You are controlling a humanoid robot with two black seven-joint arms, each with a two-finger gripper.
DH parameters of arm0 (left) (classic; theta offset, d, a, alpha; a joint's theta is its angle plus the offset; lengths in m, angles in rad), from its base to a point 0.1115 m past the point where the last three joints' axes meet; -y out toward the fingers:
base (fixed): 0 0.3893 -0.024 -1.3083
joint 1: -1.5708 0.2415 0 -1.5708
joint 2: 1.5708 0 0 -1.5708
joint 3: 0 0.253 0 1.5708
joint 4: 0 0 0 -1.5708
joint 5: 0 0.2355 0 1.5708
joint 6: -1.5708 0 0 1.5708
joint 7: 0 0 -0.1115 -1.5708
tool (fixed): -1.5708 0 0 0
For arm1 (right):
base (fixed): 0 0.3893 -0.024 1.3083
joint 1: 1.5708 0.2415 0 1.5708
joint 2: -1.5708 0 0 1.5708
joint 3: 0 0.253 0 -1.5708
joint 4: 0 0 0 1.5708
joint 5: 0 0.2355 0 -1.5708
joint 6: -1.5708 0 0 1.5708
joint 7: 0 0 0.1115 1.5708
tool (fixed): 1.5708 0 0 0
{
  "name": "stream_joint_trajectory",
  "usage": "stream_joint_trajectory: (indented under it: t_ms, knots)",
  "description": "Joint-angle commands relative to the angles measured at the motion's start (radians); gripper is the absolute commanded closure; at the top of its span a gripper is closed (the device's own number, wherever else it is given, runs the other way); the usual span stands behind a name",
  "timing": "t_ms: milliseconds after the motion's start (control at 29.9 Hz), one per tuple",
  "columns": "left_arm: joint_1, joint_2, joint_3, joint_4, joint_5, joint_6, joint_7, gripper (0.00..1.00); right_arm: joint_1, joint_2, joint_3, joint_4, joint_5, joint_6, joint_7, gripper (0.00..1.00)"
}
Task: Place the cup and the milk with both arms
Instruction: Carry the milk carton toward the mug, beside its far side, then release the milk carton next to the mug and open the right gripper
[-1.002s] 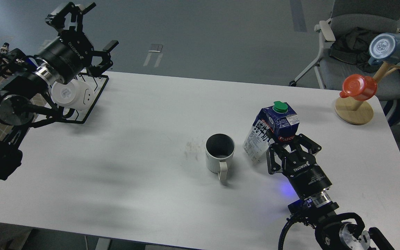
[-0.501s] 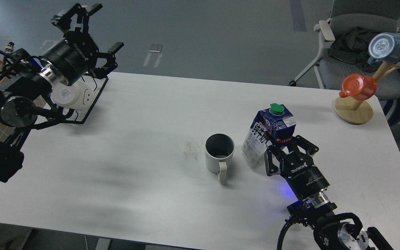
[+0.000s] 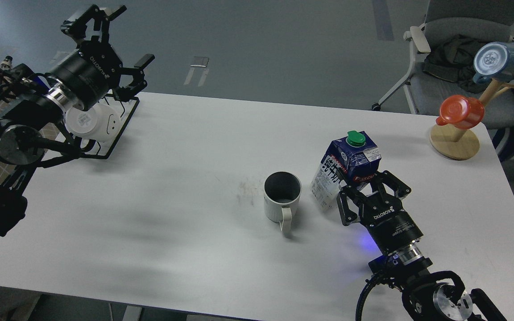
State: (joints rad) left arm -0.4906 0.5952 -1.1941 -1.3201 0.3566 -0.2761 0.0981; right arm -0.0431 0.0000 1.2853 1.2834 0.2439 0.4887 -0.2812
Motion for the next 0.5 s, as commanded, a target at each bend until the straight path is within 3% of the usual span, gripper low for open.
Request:
stream_joint_trajectory:
  t_ms: [0, 468]
  knots:
    - [0.000, 0.011, -0.001, -0.001, -0.001, -0.002, 0.000, 0.02, -0.001, 0.000, 0.000, 0.001, 0.000, 0.000, 0.000, 0.06]
    - [-0.003, 0.000, 0.001, -0.001, -0.001, 0.000, 0.000, 0.02, -0.063, 0.000, 0.015, 0.005, 0.000, 0.000, -0.003, 0.02]
